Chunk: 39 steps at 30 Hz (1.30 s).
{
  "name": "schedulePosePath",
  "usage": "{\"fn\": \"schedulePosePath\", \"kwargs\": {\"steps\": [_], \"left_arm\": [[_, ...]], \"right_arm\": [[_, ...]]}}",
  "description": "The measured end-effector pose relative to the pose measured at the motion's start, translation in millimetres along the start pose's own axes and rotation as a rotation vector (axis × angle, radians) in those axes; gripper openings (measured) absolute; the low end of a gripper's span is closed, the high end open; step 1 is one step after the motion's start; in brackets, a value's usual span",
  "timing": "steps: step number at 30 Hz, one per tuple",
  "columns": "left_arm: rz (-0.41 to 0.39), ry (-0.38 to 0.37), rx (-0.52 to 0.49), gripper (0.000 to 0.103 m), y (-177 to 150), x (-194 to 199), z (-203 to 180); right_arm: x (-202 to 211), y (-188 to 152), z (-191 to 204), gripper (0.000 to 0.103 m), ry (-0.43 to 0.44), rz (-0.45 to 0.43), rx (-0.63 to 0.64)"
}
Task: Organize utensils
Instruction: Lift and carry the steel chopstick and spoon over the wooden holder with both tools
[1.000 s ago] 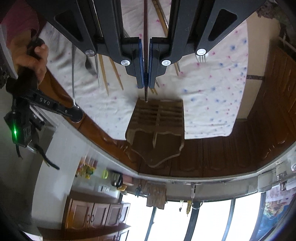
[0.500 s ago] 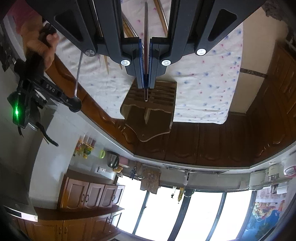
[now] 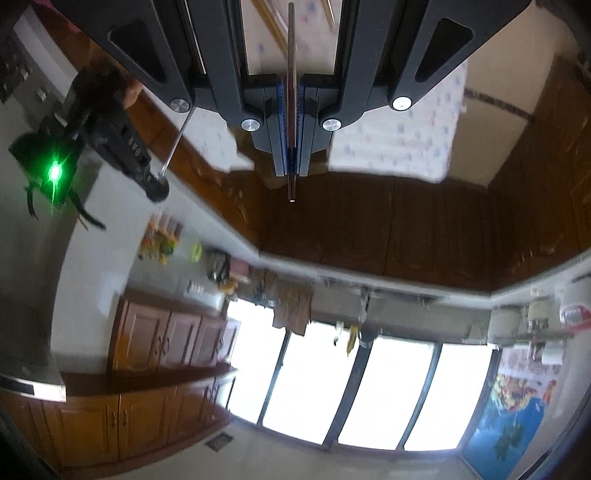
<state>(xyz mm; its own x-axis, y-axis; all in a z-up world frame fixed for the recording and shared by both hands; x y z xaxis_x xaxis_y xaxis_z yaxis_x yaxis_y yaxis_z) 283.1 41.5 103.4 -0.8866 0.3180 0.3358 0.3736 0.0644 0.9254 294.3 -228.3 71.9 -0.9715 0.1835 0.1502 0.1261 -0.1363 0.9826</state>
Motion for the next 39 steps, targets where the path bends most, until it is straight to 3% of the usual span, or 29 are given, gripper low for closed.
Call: {"fn": "schedulePosePath", "kwargs": {"steps": [6,11,20,28,39], "left_arm": [[-0.113,0.06,0.003,0.003,39.4,-34.7,12.6],[-0.179,0.12,0.008,0.003,33.0,-76.4,18.8],[-0.14,0.172,0.055,0.002,-49.3,-167.1,19.4],[-0.068,0.148,0.025,0.003,-73.6,-205.3,15.8],[-0.037,0.159,-0.01,0.006,-41.1,-185.7,35.2]], "right_arm": [[-36.3,22.7,12.0,0.004,-0.091,-0.118,0.065],[-67.5,9.3,21.8,0.004,-0.122,-0.099,0.121],[-92.5,-41.2,24.5,0.004,-0.117,-0.001,0.146],[-90.2,-58.2,21.3,0.004,-0.031,0.086,0.116],[-91.7,-64.2,6.5,0.005,0.048,0.181,0.032]]}}
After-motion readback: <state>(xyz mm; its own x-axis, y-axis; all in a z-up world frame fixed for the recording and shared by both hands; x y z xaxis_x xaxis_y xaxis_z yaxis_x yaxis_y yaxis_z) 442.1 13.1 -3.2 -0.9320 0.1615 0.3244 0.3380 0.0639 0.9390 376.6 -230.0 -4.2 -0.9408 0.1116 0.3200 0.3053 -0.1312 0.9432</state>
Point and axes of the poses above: each gripper's, at about its wrist camera, not at the fingertips, and x roughly against the way its jaws point, z to its left, y to its top, the point moved 8 cm from there along -x, roughly the way its jaws point, and after that the axes turned 6 degrees about -x, right-handed, at the moved point
